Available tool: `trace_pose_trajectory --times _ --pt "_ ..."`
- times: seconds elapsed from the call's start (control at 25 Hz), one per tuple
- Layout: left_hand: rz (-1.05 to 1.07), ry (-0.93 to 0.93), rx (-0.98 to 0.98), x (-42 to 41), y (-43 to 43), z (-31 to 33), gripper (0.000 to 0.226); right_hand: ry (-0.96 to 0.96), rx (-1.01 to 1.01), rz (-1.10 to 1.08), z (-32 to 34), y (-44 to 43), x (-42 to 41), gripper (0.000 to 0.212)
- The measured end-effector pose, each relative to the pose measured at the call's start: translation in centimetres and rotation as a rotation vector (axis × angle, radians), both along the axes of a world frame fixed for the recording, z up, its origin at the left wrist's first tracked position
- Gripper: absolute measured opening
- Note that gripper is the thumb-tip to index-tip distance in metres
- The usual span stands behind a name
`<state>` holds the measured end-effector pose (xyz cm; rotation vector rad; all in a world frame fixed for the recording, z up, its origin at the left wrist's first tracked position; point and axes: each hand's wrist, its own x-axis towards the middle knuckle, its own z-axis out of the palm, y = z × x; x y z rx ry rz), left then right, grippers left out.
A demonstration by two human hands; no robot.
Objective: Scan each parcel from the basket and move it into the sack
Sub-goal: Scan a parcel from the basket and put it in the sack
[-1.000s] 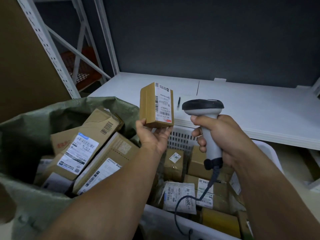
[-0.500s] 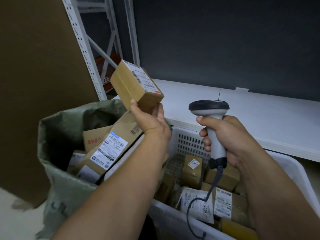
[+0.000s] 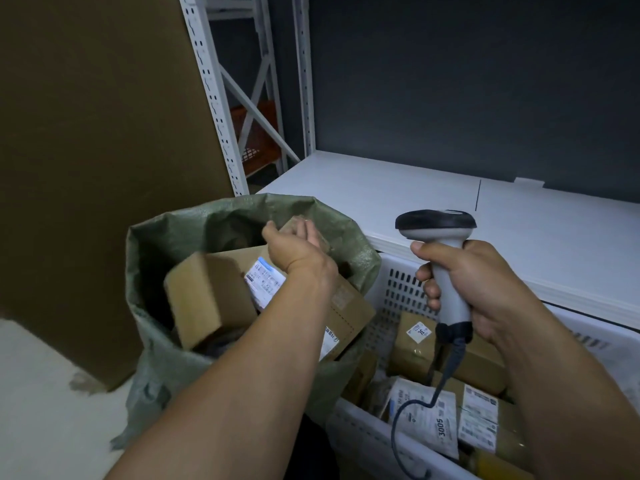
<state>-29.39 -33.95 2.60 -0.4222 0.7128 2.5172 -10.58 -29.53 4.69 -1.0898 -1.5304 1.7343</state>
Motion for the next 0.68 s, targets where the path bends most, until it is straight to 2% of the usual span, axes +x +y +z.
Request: trace_pose_trajectory --times 0.24,0.4,0.56,0.68 --pt "-0.069 0.09 -0.016 2.0 1.5 -0.2 0.053 -0.003 -0.01 -0.019 -0.5 0.8 1.1 0.017" --pt "-0.154 0.136 -0.057 4.1 2.3 -0.6 0.05 -0.01 -0.018 -0.033 -0.7 1.1 2.2 0.018" --pt "-0.3 0.189 -0.135 6.7 3.9 -1.7 0.035 -0.026 -0.039 -0.061 -1.4 1.7 4.2 0.02" --pt "-0.417 0.223 -0.23 9.1 5.3 -3.1 0.039 -0.037 -0.053 -0.106 -2.3 2.4 6.1 0.02"
